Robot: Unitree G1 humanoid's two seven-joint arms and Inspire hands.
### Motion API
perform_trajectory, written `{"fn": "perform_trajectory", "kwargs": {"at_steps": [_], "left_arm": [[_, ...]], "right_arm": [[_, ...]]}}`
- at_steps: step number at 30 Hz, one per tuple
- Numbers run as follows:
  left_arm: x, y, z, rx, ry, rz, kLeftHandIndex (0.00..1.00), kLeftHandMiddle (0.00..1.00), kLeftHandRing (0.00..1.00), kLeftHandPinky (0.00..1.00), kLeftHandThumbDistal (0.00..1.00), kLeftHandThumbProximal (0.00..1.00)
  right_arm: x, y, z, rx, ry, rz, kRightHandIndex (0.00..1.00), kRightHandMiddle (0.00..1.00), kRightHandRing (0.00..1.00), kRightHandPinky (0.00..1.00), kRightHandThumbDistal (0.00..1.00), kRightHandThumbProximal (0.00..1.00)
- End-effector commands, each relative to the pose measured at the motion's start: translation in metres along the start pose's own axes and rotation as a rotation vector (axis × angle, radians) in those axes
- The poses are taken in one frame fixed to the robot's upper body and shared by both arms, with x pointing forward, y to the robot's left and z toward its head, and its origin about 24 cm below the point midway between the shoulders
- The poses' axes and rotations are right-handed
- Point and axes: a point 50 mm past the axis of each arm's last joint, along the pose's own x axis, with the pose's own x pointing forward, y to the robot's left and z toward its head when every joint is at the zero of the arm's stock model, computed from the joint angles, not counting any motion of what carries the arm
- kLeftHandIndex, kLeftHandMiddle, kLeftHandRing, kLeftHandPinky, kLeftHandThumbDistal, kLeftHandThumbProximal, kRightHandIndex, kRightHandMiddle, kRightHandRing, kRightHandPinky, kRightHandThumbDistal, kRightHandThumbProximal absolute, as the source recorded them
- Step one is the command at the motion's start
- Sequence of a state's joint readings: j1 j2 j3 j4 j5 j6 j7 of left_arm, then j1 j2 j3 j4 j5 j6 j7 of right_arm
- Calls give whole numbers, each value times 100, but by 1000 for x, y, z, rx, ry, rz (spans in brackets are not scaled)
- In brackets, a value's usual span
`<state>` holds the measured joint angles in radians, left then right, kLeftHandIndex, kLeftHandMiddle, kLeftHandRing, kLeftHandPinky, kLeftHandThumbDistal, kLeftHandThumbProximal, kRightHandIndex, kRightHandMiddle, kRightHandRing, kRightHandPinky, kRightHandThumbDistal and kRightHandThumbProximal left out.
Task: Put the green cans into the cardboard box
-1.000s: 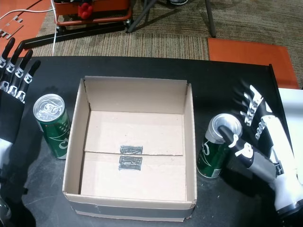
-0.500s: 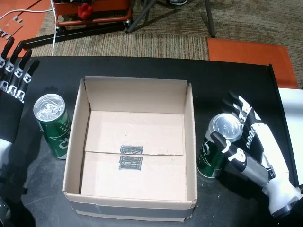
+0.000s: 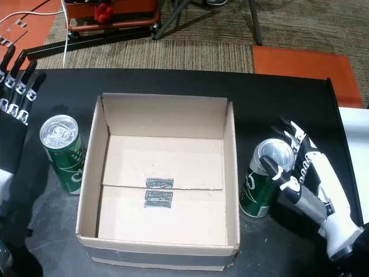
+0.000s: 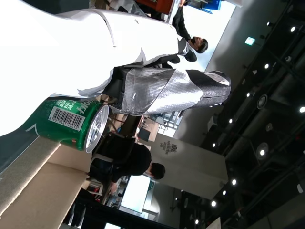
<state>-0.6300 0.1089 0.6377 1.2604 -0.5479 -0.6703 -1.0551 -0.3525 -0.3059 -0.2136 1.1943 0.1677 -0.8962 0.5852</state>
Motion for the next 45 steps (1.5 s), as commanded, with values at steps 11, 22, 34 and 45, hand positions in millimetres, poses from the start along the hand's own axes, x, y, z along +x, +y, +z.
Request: {"fn": "perform_trajectory", "kwargs": {"at_steps": [11, 22, 34, 45], "left_arm": [[0, 1, 2, 17, -10, -5, 98, 100, 100, 100, 53, 100], [0, 0, 2, 11, -3, -13, 99, 100, 100, 100, 51, 100], [1, -1, 1, 11, -9, -18, 99, 100, 100, 100, 47, 100], [3, -2, -1, -13, 3, -16, 97, 99, 100, 100, 50, 100]], "right_arm": [[-1, -1, -6, 35, 41, -36, 88, 91, 92, 99, 100, 58], [-3, -4, -7, 41, 50, -54, 88, 90, 91, 98, 100, 59], [-4, -5, -9, 57, 64, -57, 89, 91, 91, 99, 100, 58], [3, -5, -4, 10, 85, 43, 90, 92, 93, 100, 100, 58]]}}
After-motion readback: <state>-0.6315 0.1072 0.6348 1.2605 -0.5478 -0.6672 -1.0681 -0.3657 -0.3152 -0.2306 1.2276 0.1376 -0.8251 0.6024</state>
